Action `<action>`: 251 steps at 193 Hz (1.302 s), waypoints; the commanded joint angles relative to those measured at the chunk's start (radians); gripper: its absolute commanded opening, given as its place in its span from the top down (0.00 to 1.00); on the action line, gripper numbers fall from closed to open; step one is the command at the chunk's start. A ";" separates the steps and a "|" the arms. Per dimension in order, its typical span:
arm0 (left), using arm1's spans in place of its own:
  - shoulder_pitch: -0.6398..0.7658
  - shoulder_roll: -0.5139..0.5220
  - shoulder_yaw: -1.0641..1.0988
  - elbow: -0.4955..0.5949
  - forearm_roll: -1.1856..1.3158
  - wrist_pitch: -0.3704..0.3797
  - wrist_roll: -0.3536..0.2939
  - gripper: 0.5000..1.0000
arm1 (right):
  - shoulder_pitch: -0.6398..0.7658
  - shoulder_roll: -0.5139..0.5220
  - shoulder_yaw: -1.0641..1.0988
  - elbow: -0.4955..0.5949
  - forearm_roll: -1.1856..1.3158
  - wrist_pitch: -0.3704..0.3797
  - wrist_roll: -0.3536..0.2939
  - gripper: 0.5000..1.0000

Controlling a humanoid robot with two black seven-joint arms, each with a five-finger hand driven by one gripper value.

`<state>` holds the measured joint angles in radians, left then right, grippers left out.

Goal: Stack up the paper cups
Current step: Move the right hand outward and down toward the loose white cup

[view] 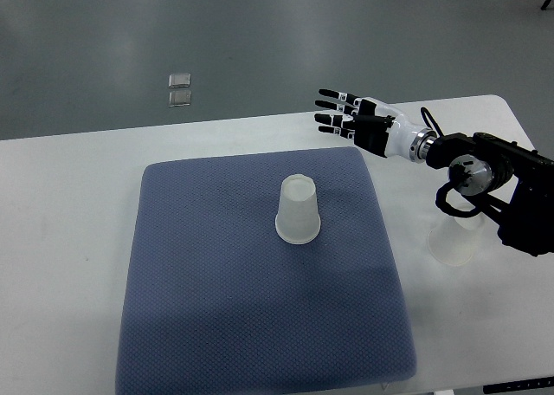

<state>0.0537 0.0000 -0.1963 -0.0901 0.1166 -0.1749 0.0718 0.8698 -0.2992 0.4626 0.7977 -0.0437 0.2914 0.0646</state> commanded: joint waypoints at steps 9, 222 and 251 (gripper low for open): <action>0.000 0.000 -0.002 0.000 0.000 0.000 0.000 0.00 | -0.008 0.002 0.010 0.002 -0.001 0.000 0.000 0.15; 0.000 0.000 0.002 0.000 0.000 0.000 0.000 0.00 | 0.021 -0.325 0.005 0.005 -0.159 0.066 -0.003 0.15; 0.000 0.000 0.002 0.000 0.000 0.000 0.000 0.00 | 0.023 -0.428 -0.006 0.018 -0.298 0.114 -0.003 0.15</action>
<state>0.0536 0.0000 -0.1953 -0.0905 0.1166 -0.1749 0.0720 0.8922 -0.6646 0.4644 0.8069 -0.2531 0.3706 0.0615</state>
